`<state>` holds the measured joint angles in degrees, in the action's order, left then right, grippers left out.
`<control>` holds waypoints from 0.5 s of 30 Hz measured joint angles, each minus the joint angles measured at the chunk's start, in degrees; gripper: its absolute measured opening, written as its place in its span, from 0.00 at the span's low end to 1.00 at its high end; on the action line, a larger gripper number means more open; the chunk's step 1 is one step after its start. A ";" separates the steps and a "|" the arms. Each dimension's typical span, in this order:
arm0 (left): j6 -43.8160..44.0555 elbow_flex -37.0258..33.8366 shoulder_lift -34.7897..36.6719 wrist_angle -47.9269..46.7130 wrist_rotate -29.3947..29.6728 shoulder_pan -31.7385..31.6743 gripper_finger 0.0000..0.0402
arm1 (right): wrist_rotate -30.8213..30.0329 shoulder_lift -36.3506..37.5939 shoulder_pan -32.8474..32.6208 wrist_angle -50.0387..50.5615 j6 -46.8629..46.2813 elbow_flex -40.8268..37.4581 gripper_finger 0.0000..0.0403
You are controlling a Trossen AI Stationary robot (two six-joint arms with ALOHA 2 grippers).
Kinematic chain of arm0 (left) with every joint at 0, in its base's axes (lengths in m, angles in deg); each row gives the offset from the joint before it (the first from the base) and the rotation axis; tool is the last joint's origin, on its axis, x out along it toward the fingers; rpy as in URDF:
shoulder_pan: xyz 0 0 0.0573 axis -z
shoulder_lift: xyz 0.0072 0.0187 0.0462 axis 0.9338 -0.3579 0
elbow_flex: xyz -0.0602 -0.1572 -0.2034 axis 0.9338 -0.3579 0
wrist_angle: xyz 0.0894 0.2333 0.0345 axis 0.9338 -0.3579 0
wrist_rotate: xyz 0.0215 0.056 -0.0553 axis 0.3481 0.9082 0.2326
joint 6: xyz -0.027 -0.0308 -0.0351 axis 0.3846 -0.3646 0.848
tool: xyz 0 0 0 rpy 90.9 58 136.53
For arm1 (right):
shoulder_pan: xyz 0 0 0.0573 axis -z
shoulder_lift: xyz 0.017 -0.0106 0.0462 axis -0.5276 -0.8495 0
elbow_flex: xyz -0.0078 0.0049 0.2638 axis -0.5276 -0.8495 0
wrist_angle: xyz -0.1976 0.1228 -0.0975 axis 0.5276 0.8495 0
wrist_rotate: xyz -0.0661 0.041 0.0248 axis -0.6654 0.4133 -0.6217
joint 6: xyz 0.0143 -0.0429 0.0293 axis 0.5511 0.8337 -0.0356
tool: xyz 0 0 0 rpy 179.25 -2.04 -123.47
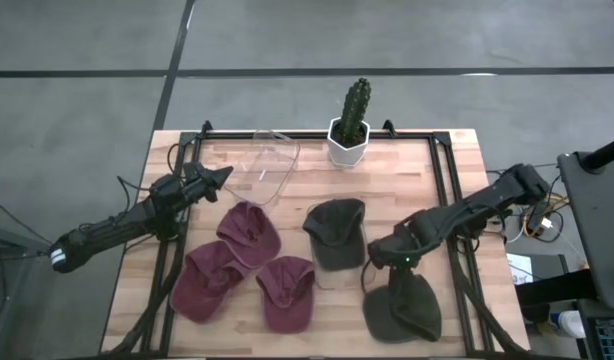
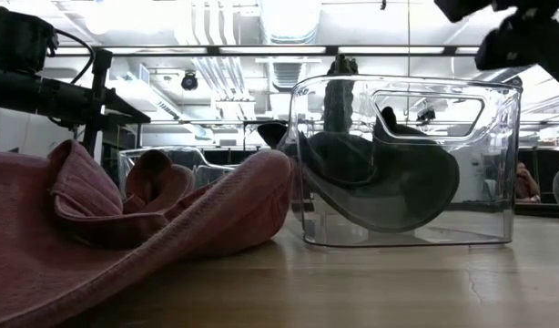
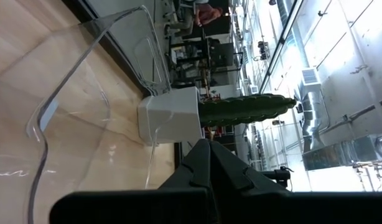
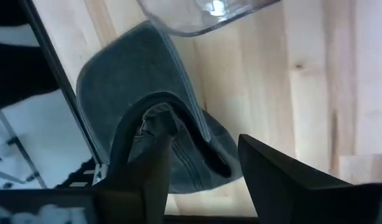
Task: Pick & Place hat
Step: Put the black cap into the bottom transparent bin
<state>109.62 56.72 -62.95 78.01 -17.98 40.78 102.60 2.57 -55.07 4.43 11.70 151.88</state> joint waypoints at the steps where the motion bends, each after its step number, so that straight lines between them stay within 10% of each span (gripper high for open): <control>1: 0.13 0.00 -0.02 0.03 0.00 0.02 0.01 | 0.33 -0.39 -0.15 -0.92 0.06 -0.81 0.43; 15: 1.82 -0.02 -0.01 -0.03 -0.07 0.01 0.01 | 2.86 -2.07 -0.94 -15.48 2.14 -11.75 0.42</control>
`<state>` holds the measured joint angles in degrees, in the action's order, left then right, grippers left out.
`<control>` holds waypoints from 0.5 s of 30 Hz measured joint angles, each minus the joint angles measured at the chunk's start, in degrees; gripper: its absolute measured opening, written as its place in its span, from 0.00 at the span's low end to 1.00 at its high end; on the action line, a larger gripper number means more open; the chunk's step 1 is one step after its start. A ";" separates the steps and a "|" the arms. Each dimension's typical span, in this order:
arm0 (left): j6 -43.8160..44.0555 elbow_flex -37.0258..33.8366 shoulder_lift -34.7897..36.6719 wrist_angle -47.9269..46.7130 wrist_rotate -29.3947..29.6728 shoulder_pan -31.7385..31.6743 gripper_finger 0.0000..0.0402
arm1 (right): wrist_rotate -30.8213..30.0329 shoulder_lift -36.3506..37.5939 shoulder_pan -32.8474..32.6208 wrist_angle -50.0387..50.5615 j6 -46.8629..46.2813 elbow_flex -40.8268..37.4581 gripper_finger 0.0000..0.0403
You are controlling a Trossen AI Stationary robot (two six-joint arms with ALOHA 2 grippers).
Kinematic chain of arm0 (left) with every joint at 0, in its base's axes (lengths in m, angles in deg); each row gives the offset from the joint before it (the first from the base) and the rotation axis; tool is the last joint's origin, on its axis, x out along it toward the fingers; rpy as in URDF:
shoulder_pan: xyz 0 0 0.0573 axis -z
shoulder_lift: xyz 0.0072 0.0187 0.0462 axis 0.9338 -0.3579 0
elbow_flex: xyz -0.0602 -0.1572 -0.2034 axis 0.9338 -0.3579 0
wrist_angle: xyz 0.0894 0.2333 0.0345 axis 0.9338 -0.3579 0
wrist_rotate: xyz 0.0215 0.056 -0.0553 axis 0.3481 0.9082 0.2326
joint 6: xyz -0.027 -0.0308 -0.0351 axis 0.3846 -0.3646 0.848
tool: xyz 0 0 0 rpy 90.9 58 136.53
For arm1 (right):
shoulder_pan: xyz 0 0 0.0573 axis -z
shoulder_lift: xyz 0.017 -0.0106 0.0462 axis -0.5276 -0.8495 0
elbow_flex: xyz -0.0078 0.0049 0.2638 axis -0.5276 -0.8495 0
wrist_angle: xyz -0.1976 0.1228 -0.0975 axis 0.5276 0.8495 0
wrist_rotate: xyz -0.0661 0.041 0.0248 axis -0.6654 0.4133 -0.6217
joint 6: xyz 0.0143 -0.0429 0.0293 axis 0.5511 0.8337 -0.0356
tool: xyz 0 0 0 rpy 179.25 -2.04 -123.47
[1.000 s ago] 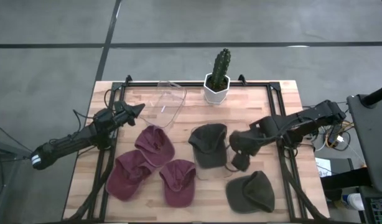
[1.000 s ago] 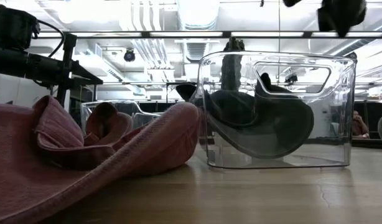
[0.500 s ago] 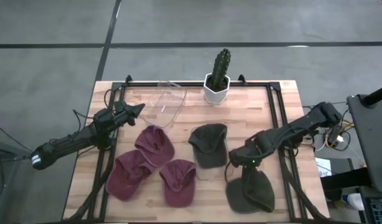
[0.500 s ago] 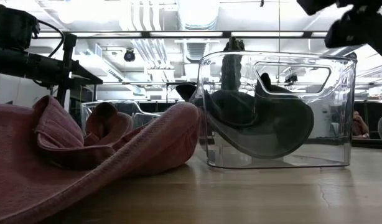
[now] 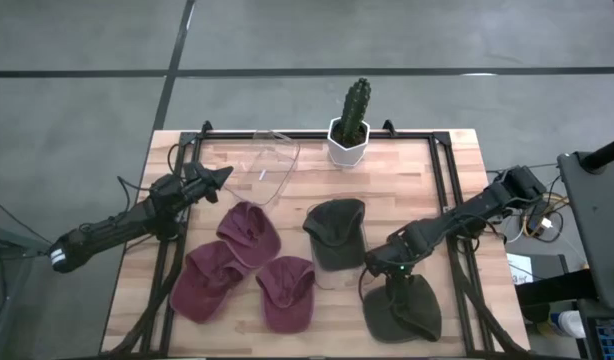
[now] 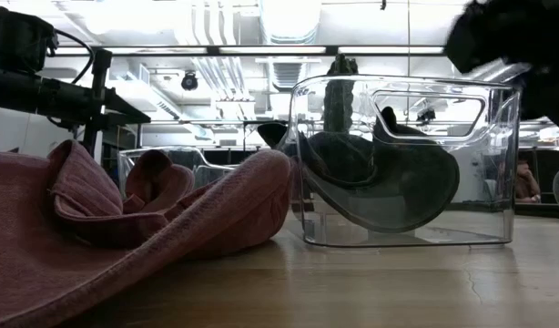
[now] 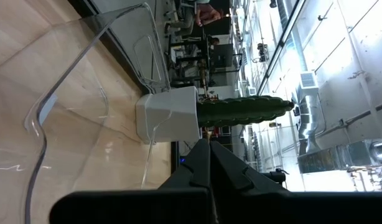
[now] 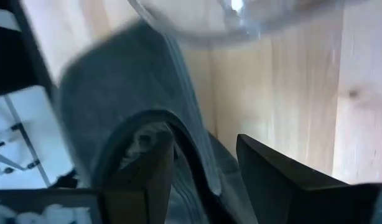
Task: Pick & Place hat
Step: Put the black cap into the bottom transparent bin
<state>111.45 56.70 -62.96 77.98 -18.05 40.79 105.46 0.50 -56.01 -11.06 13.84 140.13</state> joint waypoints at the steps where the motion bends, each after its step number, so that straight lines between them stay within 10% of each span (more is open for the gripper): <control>1: 0.01 0.01 0.01 0.00 0.00 0.00 0.01 | 0.06 0.00 0.00 -0.17 0.00 -0.70 0.42; 10: 1.11 0.00 0.02 0.74 0.10 0.01 0.01 | 3.75 0.02 0.00 -2.58 1.16 -6.45 0.39; 15: 1.13 0.02 0.02 0.72 0.17 0.00 0.01 | 4.28 0.02 0.02 -4.10 1.13 -7.46 0.19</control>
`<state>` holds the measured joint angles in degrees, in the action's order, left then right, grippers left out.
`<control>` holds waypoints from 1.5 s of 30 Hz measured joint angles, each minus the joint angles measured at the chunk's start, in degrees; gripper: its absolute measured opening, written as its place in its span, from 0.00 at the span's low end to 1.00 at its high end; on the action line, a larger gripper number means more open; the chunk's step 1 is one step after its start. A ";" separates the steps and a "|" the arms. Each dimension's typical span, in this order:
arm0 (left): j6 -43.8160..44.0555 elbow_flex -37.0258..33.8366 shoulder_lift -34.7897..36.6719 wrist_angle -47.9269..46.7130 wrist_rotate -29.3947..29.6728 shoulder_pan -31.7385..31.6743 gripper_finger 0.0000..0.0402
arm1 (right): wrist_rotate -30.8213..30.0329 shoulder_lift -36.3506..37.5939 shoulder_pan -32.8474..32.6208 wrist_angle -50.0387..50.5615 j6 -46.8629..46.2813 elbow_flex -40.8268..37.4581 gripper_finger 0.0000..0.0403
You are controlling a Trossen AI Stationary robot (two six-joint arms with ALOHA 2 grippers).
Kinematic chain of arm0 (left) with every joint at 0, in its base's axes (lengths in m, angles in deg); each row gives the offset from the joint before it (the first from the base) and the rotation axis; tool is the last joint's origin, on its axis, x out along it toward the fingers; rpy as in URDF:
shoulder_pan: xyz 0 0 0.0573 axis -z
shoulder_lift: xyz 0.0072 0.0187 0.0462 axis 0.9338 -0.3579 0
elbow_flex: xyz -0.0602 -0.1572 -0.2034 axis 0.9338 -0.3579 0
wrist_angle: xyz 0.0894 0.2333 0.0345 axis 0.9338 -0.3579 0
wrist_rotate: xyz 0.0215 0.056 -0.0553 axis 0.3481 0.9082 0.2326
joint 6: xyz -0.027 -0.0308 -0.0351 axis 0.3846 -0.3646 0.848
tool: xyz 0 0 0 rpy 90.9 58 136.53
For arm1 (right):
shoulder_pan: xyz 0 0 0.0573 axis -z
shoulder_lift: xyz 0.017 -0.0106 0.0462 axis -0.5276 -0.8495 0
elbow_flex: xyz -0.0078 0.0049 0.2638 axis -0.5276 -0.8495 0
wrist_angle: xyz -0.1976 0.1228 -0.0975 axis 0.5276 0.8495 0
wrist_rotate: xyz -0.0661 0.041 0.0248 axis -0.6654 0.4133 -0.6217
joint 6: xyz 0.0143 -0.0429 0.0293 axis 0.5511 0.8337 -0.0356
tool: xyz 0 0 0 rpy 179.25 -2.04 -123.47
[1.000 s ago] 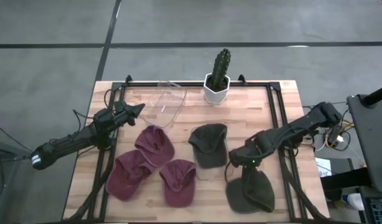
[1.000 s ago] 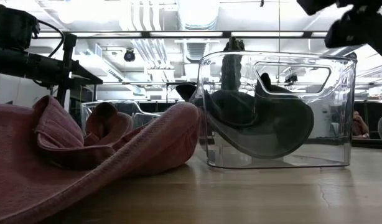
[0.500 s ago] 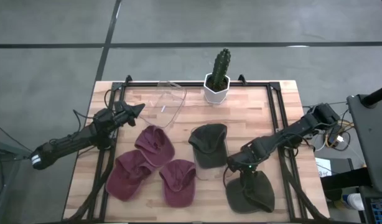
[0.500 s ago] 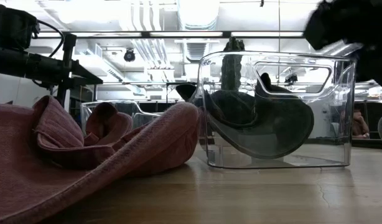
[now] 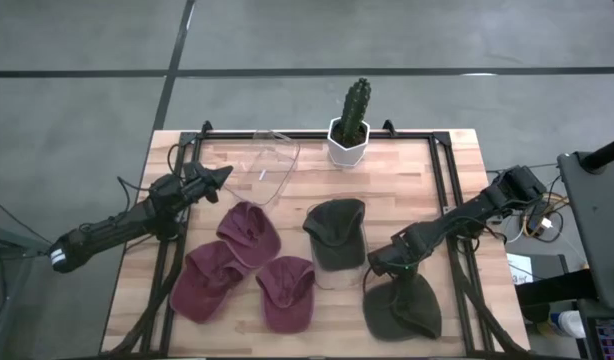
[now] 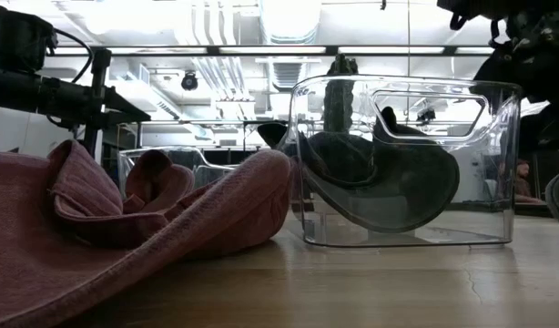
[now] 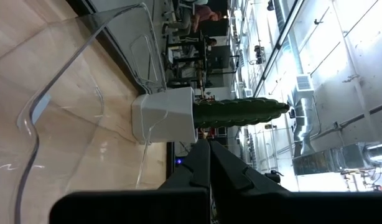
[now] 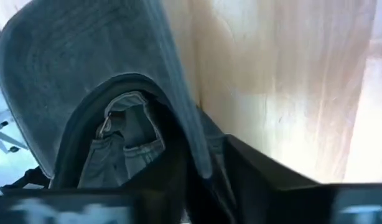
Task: Pick & Place hat
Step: Put the black cap into the bottom transparent bin
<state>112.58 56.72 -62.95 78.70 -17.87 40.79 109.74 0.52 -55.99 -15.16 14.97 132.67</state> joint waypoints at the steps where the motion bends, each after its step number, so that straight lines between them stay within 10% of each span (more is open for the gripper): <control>1: 0.00 -0.01 -0.01 0.00 0.00 0.01 0.01 | 0.32 0.00 0.00 0.03 0.03 -0.01 0.13; 14: -4.42 0.30 0.07 12.63 -2.81 0.01 0.01 | 3.48 2.95 -0.24 13.90 3.96 7.97 0.03; 28: -9.13 11.38 -3.23 8.98 -27.01 0.07 0.01 | 5.33 3.76 -0.07 31.43 7.67 25.56 0.02; 35: -17.09 24.75 -13.75 -1.21 -32.17 0.36 0.04 | 7.20 3.76 0.66 32.34 7.91 32.36 0.03; 45: -22.89 48.29 -37.51 -12.22 -36.74 6.99 0.35 | 11.81 4.01 3.80 32.23 6.85 36.11 0.03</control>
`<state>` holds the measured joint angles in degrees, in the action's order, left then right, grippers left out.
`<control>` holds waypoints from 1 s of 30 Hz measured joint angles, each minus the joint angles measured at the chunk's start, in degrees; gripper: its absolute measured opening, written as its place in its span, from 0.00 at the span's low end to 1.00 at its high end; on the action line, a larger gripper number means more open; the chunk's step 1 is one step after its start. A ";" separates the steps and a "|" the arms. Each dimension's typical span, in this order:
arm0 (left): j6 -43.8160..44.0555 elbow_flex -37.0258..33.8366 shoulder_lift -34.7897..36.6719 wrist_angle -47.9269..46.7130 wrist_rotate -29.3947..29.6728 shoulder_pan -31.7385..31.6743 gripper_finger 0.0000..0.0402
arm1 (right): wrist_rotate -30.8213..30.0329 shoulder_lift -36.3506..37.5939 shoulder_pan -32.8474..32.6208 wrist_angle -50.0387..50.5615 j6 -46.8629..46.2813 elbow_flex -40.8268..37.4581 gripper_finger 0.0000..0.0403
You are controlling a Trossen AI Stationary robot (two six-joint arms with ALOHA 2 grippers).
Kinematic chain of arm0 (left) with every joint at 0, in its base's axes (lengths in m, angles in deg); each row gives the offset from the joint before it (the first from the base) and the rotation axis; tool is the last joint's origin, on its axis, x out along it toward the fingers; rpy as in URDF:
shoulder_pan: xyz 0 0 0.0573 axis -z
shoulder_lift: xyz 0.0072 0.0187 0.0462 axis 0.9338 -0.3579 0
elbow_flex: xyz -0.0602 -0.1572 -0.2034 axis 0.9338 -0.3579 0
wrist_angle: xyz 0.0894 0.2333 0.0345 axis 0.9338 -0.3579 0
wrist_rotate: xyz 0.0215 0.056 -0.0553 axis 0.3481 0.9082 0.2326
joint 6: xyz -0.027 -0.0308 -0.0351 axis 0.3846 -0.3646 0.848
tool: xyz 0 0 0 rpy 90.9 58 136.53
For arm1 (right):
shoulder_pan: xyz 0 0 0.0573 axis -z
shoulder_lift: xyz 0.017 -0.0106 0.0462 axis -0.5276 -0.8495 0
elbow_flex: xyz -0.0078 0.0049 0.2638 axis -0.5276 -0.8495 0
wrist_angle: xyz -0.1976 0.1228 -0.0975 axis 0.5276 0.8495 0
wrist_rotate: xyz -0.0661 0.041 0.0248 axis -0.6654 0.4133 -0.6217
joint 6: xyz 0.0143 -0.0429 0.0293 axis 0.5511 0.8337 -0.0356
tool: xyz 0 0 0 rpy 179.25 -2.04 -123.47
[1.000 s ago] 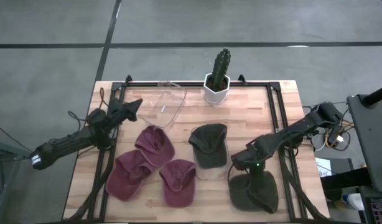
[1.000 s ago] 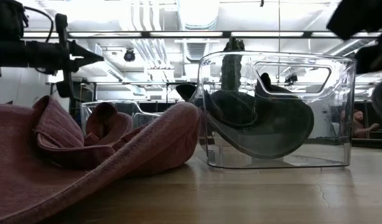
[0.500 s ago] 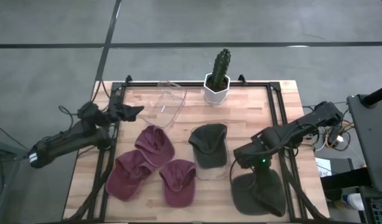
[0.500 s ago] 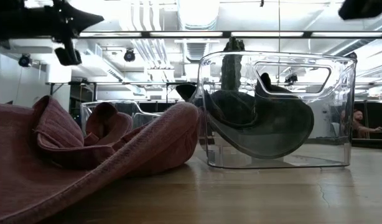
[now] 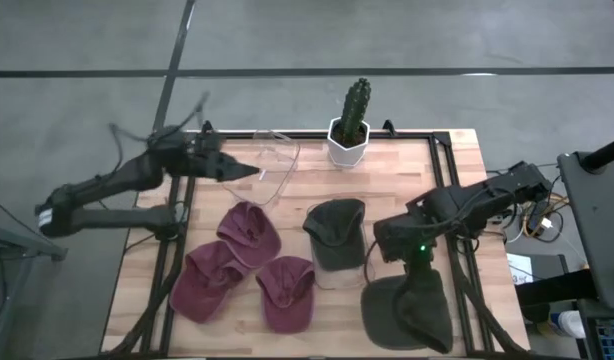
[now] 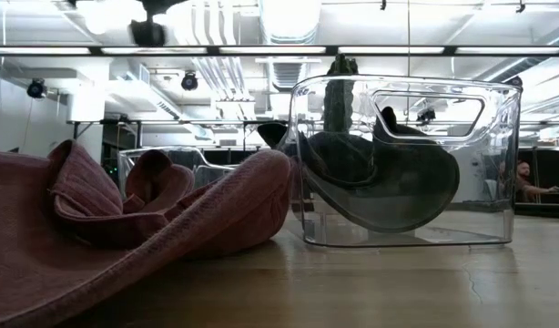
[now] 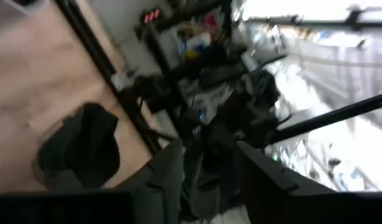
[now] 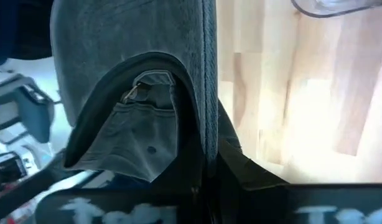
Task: Pick & Place hat
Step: Put the black cap into the bottom transparent bin
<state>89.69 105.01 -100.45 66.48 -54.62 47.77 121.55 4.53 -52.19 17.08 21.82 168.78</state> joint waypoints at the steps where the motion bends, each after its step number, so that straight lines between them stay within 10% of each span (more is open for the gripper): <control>1: -0.47 1.96 -2.49 0.02 -0.72 1.12 0.37 | 0.67 0.15 0.29 0.00 0.00 0.58 0.03; 30: -9.10 40.05 -46.56 -5.69 -5.40 20.57 0.40 | 0.13 4.57 16.71 -0.43 -7.00 5.25 0.03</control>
<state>80.59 145.06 -147.02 60.79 -60.02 68.34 121.68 9.11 -35.48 16.64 14.81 174.03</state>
